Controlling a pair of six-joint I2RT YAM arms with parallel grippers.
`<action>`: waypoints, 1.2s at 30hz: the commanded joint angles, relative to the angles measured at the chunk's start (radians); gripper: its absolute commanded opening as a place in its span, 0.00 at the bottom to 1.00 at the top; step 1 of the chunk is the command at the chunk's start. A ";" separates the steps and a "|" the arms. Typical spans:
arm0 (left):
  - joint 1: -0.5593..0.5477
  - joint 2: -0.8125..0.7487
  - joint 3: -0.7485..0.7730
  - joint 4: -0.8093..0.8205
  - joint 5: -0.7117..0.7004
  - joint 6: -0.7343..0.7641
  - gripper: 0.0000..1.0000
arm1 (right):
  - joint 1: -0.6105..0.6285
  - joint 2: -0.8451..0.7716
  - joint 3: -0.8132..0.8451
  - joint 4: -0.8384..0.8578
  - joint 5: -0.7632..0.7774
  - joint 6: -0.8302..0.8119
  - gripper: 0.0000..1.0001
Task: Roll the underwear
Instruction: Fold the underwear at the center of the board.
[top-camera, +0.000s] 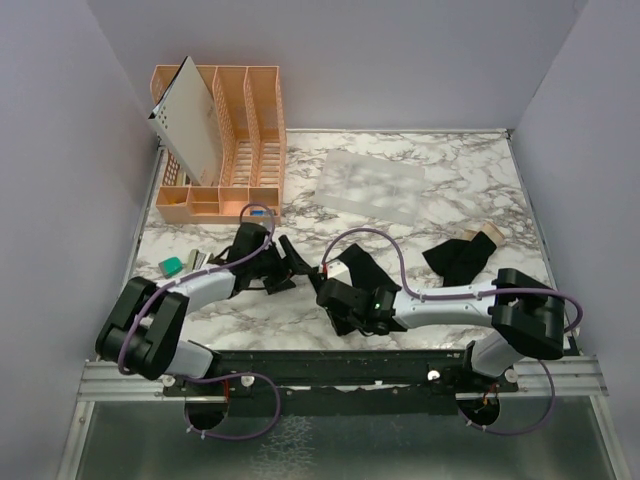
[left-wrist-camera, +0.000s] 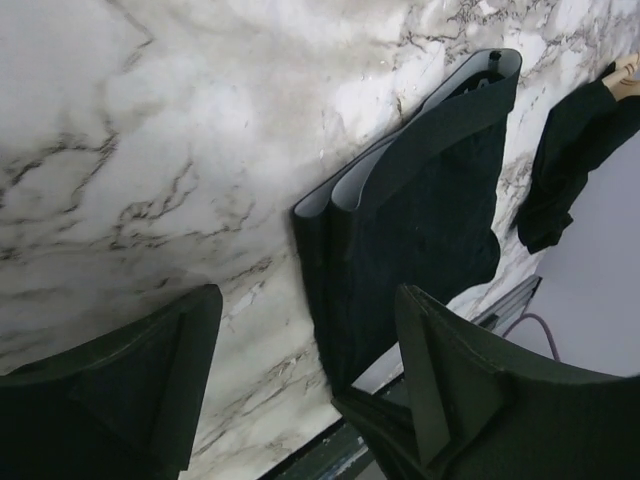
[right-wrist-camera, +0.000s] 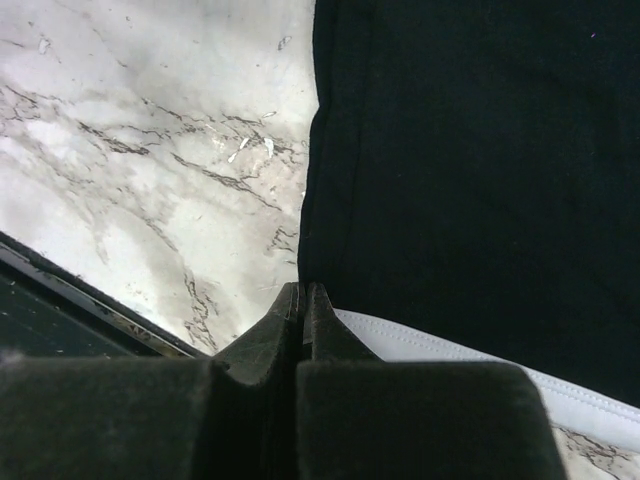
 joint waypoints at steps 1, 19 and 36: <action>-0.061 0.109 0.047 0.082 -0.076 -0.085 0.75 | 0.001 0.015 -0.010 0.059 -0.038 0.037 0.00; -0.144 0.260 0.088 0.033 -0.207 -0.048 0.39 | 0.001 0.017 0.000 0.043 -0.037 0.031 0.00; -0.167 0.274 0.113 -0.013 -0.220 0.023 0.48 | -0.001 0.031 0.021 0.015 -0.017 0.030 0.00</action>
